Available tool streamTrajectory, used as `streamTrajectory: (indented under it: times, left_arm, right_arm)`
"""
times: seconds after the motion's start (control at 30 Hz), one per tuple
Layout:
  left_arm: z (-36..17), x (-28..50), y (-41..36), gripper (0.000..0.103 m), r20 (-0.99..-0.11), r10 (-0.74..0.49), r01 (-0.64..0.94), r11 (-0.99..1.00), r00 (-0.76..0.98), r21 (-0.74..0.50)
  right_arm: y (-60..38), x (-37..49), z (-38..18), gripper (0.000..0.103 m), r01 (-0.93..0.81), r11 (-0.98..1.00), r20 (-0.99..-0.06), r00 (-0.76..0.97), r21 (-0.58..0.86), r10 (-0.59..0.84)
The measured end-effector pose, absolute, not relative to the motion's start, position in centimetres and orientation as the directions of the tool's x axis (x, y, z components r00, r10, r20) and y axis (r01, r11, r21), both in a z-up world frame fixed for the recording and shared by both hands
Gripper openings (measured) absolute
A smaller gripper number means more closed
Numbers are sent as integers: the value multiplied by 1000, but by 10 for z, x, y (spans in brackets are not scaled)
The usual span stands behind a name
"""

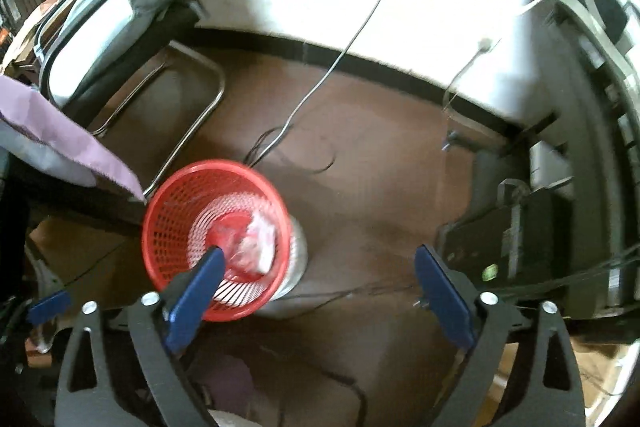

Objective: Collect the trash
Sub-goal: 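Open both tools to drop the wrapper and tissue into the wastebasket, then grasp the blue face mask with the left tool while the right tool grasps the yellow mesh net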

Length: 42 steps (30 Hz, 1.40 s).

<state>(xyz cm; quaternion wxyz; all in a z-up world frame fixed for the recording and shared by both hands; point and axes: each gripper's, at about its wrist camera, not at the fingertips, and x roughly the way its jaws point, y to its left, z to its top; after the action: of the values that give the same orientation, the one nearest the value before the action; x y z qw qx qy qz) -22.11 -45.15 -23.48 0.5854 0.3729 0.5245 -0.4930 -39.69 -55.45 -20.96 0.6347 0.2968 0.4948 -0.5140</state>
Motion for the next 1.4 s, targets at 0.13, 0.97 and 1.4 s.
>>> streamTrajectory:
  times: [0.13, 0.97, 1.4]
  left_arm:
    - [-182, -230, -429, 93, -951, -305, 983, 182, 40, -17]
    - [11, -53, -182, 96, -730, -445, 688, 724, 518, 47]
    - [22, 82, -51, 96, -731, -318, 372, 923, 603, -95]
  right_arm:
    - [-545, -390, -168, 97, 942, 286, -888, -27, -176, -459]
    - [-380, -183, -14, 97, 621, 781, -745, 551, 65, -376]
    - [-275, -20, 41, 97, 283, 958, -678, 712, 40, -182]
